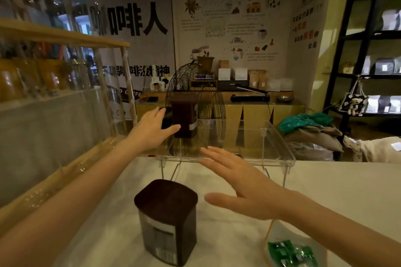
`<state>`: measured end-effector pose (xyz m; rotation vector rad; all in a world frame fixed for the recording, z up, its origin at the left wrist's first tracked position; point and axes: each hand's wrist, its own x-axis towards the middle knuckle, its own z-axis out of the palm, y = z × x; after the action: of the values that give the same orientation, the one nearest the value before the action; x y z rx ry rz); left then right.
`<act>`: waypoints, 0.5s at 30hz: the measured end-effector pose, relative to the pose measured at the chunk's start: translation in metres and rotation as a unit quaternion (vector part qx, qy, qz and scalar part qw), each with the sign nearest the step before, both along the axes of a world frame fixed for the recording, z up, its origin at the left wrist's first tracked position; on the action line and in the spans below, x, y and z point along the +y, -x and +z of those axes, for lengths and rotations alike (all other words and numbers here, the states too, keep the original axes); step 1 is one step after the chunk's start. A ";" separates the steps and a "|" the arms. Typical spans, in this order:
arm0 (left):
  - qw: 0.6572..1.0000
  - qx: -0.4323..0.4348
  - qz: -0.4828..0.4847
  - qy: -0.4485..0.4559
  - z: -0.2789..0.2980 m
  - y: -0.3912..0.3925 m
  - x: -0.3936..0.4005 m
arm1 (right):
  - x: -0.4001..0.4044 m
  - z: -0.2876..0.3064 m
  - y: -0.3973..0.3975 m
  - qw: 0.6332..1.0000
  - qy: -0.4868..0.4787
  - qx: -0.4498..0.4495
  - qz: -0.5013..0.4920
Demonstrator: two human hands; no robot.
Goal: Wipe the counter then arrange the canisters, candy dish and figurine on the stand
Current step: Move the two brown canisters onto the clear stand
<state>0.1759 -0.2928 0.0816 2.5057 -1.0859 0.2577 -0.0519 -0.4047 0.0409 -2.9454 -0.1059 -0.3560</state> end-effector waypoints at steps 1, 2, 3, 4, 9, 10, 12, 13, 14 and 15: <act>1.000 -0.024 -0.009 -0.009 0.001 0.007 0.011 | 0.003 -0.005 0.007 1.000 0.007 0.014 0.012; 0.999 -0.046 -0.021 -0.017 0.001 0.012 0.023 | 0.005 -0.010 0.012 0.999 0.013 0.032 0.018; 0.996 -0.070 -0.036 -0.030 0.000 0.018 0.036 | 0.009 -0.015 0.015 0.998 0.013 0.049 0.020; 0.992 -0.105 -0.050 -0.053 -0.003 0.022 0.048 | 0.011 -0.019 0.017 0.998 0.007 0.064 0.021; 0.951 -0.279 -0.066 -0.117 -0.025 0.045 0.107 | 0.025 -0.034 0.017 0.994 -0.054 0.099 0.016; 0.955 -0.267 -0.070 -0.105 -0.031 0.050 0.116 | 0.028 -0.036 0.017 0.992 -0.069 0.106 0.014; 0.981 -0.176 -0.080 -0.032 -0.047 0.061 0.129 | 0.035 -0.038 0.016 0.989 -0.096 0.113 0.011; 0.993 -0.093 -0.077 0.001 -0.056 0.069 0.133 | 0.038 -0.039 0.015 0.987 -0.112 0.111 0.009; 0.997 -0.005 -0.069 0.028 -0.064 0.076 0.136 | 0.041 -0.039 0.014 0.986 -0.129 0.105 0.005; 0.994 0.082 -0.056 0.048 -0.072 0.085 0.137 | 0.043 -0.040 0.013 0.985 -0.145 0.095 0.000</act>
<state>0.0909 -0.1559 0.0100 2.3271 -1.1141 0.0685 -0.0644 -0.3618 0.0005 -2.6727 -0.0270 -0.0803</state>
